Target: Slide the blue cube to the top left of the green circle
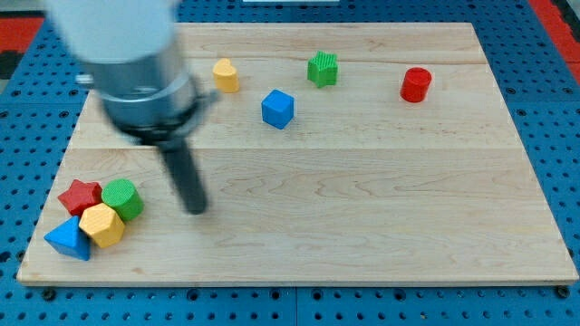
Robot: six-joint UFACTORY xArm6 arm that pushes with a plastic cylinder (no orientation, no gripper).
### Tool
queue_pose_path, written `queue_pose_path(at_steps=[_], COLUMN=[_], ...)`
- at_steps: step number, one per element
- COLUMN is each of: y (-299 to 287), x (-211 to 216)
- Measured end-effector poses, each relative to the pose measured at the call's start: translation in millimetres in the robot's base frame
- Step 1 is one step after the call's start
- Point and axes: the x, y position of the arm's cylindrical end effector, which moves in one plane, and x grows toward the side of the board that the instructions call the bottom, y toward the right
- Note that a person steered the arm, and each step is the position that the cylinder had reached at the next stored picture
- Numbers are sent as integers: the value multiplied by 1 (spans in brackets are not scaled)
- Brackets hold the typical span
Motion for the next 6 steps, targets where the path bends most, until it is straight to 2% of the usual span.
queue_pose_path(at_steps=[1,2,3,4,5,6], y=[84,116,109,46,1,-61], x=[-25,-98,-165,-149,-113,-104])
